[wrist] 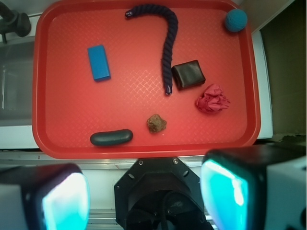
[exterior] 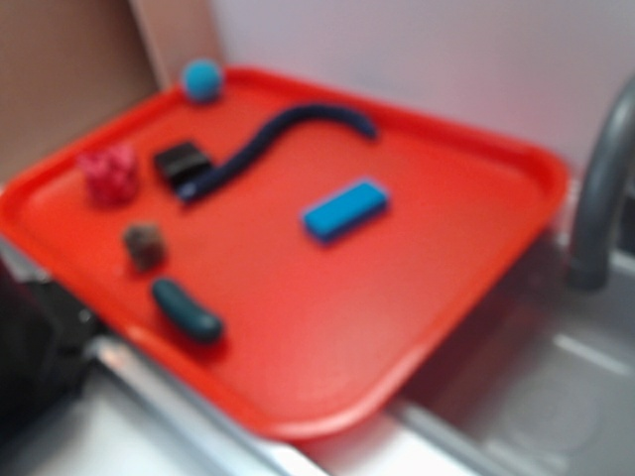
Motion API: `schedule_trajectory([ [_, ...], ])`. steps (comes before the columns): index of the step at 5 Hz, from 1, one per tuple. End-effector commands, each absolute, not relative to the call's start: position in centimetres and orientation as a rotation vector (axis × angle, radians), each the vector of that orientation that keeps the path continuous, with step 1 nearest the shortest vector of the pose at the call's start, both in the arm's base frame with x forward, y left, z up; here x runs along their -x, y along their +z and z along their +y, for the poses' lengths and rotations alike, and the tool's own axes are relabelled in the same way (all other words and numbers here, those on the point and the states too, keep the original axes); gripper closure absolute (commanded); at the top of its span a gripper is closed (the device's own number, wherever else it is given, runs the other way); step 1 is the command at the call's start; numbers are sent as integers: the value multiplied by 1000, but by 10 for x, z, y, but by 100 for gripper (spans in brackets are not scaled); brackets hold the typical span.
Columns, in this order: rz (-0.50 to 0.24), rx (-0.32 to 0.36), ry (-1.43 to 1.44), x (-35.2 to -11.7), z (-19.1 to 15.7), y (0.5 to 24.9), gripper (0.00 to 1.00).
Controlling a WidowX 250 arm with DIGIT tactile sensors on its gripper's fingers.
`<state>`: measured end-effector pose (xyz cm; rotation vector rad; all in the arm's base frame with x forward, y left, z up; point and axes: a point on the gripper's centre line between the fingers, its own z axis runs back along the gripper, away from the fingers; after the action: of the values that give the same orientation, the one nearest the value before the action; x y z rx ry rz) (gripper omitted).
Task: Grab the blue block.
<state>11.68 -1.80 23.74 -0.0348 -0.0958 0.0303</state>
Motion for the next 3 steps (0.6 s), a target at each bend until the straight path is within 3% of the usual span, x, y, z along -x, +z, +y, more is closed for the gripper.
schedule_trajectory([
  [1,-96,35,30,-117,-18,237,0],
  [2,-48,80,-9,-152,-63,207,0],
  [3,-122,80,75,-179,-89,184,0],
])
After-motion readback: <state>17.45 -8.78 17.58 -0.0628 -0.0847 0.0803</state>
